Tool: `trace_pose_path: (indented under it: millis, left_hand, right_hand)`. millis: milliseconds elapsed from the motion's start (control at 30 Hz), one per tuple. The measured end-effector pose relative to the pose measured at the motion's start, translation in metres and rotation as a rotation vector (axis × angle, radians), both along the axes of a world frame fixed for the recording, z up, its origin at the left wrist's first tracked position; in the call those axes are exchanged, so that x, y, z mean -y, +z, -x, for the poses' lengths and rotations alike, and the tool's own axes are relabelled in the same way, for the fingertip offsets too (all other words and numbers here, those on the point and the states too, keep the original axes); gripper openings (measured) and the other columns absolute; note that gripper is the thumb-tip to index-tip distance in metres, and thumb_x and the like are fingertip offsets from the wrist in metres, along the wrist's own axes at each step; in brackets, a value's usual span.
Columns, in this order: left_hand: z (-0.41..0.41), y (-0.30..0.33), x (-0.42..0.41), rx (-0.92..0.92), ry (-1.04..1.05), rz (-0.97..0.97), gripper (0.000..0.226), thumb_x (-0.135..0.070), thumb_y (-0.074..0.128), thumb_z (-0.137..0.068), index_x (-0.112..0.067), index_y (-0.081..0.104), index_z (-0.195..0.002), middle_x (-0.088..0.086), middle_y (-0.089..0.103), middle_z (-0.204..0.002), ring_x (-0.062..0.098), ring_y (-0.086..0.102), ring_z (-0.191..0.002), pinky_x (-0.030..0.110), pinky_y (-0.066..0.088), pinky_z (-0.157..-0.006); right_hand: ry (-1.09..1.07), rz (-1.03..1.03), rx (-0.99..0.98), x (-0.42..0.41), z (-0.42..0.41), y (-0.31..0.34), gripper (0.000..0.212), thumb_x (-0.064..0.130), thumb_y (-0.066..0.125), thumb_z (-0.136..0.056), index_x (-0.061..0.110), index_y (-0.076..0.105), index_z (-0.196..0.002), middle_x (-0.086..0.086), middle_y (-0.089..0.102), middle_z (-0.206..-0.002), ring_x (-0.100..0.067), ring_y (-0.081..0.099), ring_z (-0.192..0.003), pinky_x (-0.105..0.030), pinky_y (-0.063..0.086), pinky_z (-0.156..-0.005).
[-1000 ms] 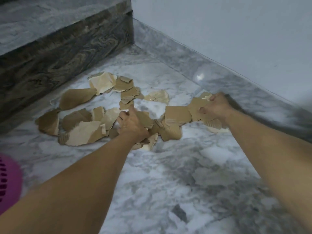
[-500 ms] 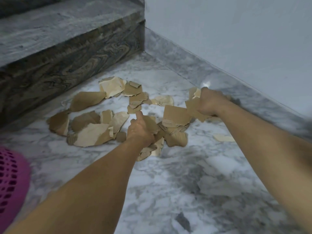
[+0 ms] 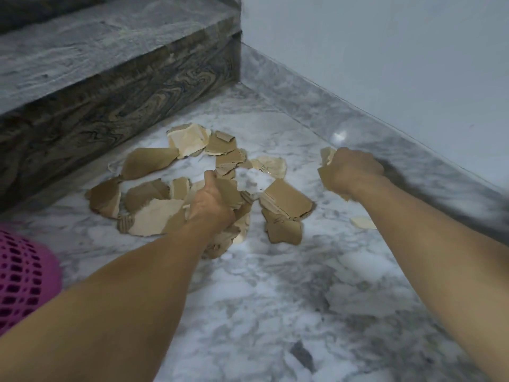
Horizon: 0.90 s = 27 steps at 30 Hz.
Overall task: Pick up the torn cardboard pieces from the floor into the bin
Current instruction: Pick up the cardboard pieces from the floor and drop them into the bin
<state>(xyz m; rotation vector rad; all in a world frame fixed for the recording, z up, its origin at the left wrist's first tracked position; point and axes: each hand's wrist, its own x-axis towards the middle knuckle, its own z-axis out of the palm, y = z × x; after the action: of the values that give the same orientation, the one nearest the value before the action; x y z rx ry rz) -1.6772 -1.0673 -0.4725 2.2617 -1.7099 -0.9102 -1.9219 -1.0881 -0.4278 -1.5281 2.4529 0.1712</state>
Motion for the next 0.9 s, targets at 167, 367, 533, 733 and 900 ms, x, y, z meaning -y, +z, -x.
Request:
trace_pose_path:
  millis: [167, 367, 533, 733, 900]
  left_hand:
    - [-0.018, 0.02, 0.008, -0.224, 0.056, -0.025, 0.097, -0.005, 0.086, -0.064, -0.024, 0.026, -0.137, 0.008, 0.047, -0.112, 0.025, 0.05, -0.101, 0.034, 0.052, -0.082]
    - [-0.04, 0.033, 0.005, -0.222, 0.11, -0.017, 0.106, -0.007, 0.088, -0.059, -0.027, 0.025, -0.141, 0.013, 0.048, -0.126, 0.032, 0.052, -0.115, 0.042, 0.052, -0.091]
    - [-0.059, 0.046, -0.009, -0.22, 0.11, -0.047, 0.107, -0.008, 0.089, -0.059, -0.026, 0.024, -0.142, 0.013, 0.05, -0.124, 0.031, 0.053, -0.114, 0.039, 0.051, -0.089]
    - [-0.082, 0.09, -0.023, -0.2, 0.106, -0.018, 0.097, -0.007, 0.087, -0.062, -0.022, 0.027, -0.137, 0.008, 0.049, -0.113, 0.025, 0.051, -0.098, 0.031, 0.046, -0.073]
    - [-0.124, 0.162, -0.027, -0.211, 0.125, 0.073, 0.107, -0.007, 0.088, -0.061, -0.022, 0.023, -0.144, 0.011, 0.048, -0.121, 0.024, 0.05, -0.098, 0.033, 0.046, -0.075]
  right_hand:
    - [-0.008, 0.031, 0.518, 0.0, -0.015, 0.021, 0.017, 0.013, 0.06, -0.091, 0.007, 0.049, -0.103, -0.009, 0.057, -0.091, -0.022, 0.054, -0.075, -0.029, 0.042, -0.057]
    - [0.139, -0.288, 0.463, -0.017, -0.058, -0.021, 0.049, 0.024, 0.064, -0.089, 0.004, 0.048, -0.13, -0.013, 0.05, -0.135, -0.03, 0.053, -0.119, -0.035, 0.049, -0.095]
    - [0.2, -0.267, 0.358, -0.03, -0.069, -0.028, 0.058, 0.037, 0.068, -0.087, 0.009, 0.044, -0.132, -0.011, 0.05, -0.131, -0.03, 0.053, -0.117, -0.034, 0.045, -0.091]
    - [0.18, -0.172, 0.619, -0.03, -0.085, 0.014, 0.07, 0.024, 0.078, -0.081, 0.012, 0.038, -0.138, -0.007, 0.054, -0.126, -0.025, 0.055, -0.11, -0.034, 0.049, -0.087]
    - [0.302, -0.095, 0.707, -0.019, -0.129, 0.104, 0.056, 0.021, 0.077, -0.084, 0.015, 0.042, -0.128, 0.002, 0.053, -0.1, -0.013, 0.052, -0.078, -0.024, 0.038, -0.054]
